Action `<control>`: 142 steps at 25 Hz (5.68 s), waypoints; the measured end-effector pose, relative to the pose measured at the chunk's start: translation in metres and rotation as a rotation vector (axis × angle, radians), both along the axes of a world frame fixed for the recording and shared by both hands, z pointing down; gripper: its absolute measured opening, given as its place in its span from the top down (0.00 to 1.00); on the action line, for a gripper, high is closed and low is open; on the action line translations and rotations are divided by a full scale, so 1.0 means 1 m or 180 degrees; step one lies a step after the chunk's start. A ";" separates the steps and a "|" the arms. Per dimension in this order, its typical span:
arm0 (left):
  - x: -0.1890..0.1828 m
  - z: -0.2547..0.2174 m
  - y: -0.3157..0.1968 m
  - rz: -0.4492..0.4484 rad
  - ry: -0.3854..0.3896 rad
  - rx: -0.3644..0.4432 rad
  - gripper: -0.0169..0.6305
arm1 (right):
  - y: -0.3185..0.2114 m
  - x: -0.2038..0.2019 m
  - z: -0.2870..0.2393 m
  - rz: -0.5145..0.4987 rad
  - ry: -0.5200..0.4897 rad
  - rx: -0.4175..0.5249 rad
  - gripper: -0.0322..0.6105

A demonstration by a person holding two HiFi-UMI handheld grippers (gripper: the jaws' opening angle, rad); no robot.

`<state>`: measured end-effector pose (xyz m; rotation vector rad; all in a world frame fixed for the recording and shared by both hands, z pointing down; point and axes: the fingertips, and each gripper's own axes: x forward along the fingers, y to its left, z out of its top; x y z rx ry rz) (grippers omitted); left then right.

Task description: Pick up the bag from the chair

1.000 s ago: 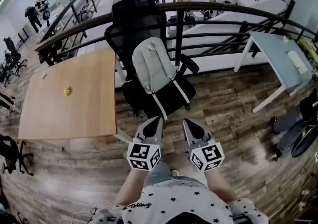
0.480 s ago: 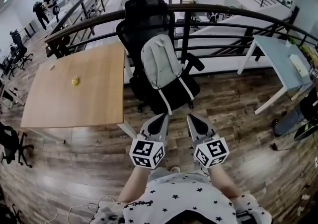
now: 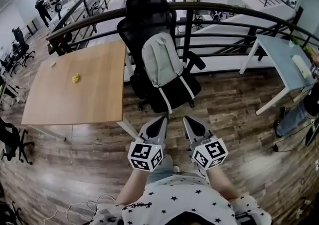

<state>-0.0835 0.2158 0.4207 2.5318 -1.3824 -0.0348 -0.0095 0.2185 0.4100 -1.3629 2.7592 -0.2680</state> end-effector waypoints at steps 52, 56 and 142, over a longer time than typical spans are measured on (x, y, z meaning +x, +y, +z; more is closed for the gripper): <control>-0.020 0.020 -0.471 0.0022 0.0113 -0.0093 0.96 | -0.462 -0.016 0.011 0.0094 0.0310 -0.0066 0.96; -0.034 0.029 -0.492 -0.0134 0.0137 -0.0154 0.96 | -0.487 -0.027 0.015 -0.0050 0.0349 -0.0068 0.96; -0.088 0.102 -0.708 -0.1917 -0.0801 -0.0023 0.95 | -0.722 -0.151 0.102 -0.1941 0.0556 0.0079 0.96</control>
